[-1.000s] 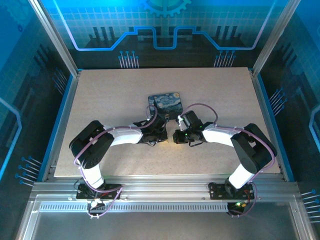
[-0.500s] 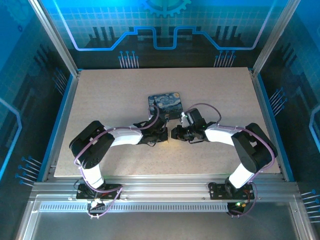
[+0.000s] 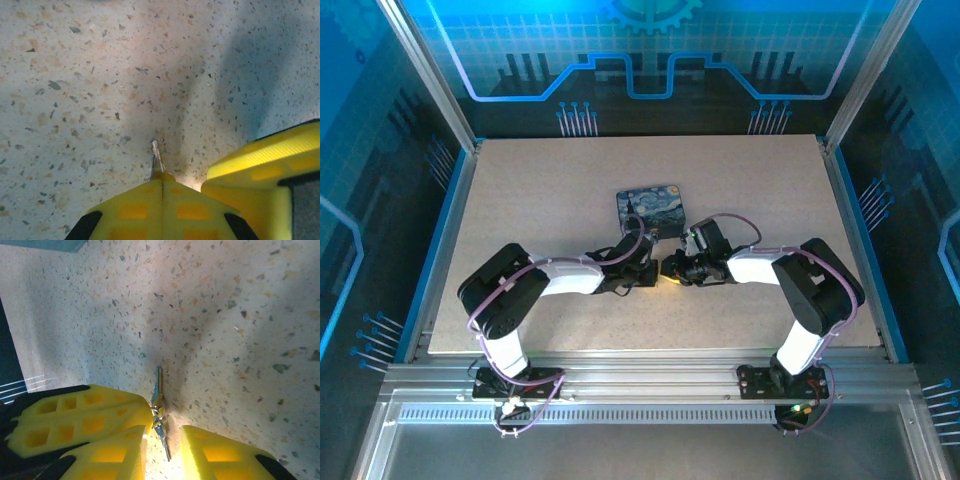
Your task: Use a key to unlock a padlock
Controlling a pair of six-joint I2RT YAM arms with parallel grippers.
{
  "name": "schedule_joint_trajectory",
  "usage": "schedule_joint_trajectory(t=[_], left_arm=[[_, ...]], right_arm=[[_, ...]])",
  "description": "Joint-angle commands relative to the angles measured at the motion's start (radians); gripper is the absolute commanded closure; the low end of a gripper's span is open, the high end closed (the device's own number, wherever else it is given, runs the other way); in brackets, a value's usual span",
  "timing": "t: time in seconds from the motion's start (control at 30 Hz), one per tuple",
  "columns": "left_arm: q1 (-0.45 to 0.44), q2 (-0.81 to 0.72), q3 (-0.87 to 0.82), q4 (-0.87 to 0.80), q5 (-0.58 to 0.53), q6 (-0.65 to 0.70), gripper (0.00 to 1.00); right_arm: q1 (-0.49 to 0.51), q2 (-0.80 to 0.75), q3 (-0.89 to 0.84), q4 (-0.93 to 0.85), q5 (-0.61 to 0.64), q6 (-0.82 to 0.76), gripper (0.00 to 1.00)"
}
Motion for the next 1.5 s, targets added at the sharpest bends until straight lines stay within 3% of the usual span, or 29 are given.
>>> schedule_joint_trajectory(t=[0.0,0.37,0.73,0.8,1.0,1.2,1.47], left_arm=[[-0.007,-0.042,-0.012,-0.036,0.018,0.083,1.00],[-0.008,-0.073,0.000,-0.097,0.017,0.187,1.00],[-0.007,-0.051,0.020,-0.128,-0.010,0.189,0.99],[-0.008,-0.050,0.025,-0.141,-0.017,0.196,0.94],[-0.009,-0.032,0.039,-0.160,-0.025,0.204,0.92],[-0.008,-0.027,0.045,-0.168,-0.030,0.211,0.77],[-0.010,-0.073,0.056,-0.219,-0.055,0.249,0.69]], right_arm=[[-0.020,0.010,-0.026,0.020,-0.009,0.045,0.74],[-0.061,-0.054,-0.092,0.042,0.042,0.076,0.73],[-0.059,-0.056,-0.098,0.031,0.040,0.050,0.75],[-0.059,-0.071,-0.098,0.013,0.053,0.039,0.75],[-0.048,-0.112,-0.082,-0.043,0.076,0.007,0.75],[-0.033,-0.120,-0.068,-0.068,0.093,-0.006,0.76],[-0.030,-0.126,-0.068,-0.078,0.105,-0.015,0.76]])
